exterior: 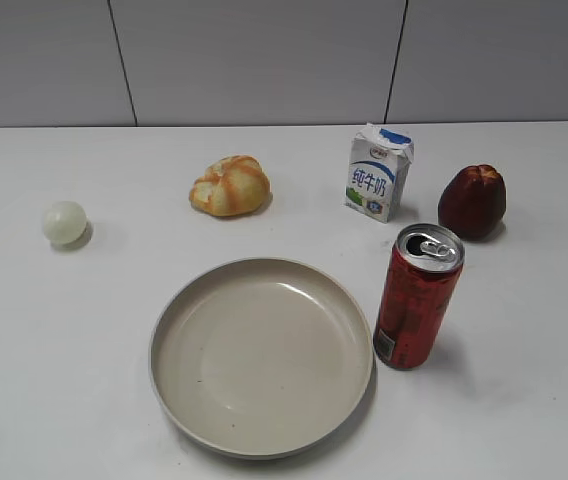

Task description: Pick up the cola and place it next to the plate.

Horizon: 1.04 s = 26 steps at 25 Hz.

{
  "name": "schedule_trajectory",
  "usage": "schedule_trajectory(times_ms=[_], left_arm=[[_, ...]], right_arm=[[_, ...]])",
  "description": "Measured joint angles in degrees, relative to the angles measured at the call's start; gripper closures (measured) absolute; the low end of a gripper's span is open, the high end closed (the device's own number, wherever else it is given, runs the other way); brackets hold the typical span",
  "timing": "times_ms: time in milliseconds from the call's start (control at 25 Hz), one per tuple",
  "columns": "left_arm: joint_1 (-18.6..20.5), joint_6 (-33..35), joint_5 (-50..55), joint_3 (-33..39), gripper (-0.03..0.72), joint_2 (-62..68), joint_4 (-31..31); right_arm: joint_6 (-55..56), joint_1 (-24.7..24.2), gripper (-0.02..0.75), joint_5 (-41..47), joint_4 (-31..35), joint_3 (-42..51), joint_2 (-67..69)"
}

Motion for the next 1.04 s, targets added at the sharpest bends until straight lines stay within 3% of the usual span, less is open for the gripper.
schedule_trajectory(times_ms=[280, 1040], left_arm=[[0.00, 0.00, 0.00, 0.00, 0.452, 0.00, 0.00], [0.00, 0.00, 0.00, 0.00, 0.452, 0.00, 0.00]], right_arm=[[0.00, 0.00, 0.144, 0.06, -5.01, 0.40, -8.55], [-0.09, 0.00, 0.144, 0.46, -6.15, 1.19, -14.29]])
